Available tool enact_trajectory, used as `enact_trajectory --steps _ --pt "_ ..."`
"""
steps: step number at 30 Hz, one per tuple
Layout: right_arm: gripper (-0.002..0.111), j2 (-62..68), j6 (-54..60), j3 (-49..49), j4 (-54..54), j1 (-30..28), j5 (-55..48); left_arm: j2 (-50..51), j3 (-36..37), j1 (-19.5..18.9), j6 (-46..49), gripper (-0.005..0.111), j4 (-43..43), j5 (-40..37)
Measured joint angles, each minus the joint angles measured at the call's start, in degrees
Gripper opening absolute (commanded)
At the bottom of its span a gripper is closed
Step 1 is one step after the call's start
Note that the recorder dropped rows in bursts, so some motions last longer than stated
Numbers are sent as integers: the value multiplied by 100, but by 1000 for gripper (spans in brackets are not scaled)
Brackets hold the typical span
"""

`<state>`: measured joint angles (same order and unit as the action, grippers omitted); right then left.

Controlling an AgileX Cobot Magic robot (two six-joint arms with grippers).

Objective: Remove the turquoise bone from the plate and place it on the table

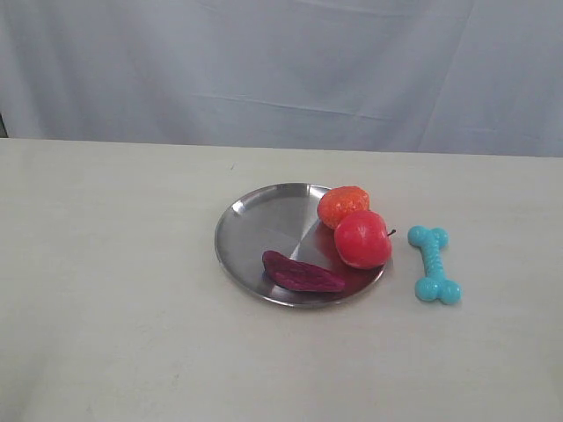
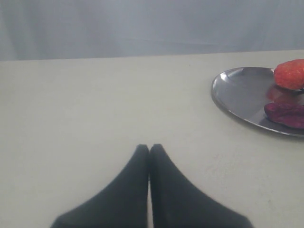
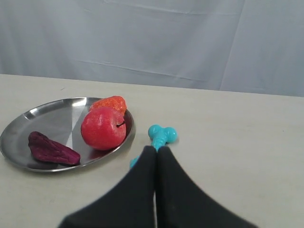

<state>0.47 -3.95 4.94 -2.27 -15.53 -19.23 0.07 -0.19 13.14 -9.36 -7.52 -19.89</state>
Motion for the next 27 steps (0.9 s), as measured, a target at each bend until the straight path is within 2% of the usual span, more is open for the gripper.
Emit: enact_trajectory --steps 7,27 --pt "-1 -13 11 -456 -8 0 226 0 0 0 0 0 0 0" --pt "-1 -13 11 -481 -8 0 -69 0 0 0 0 0 0 0"
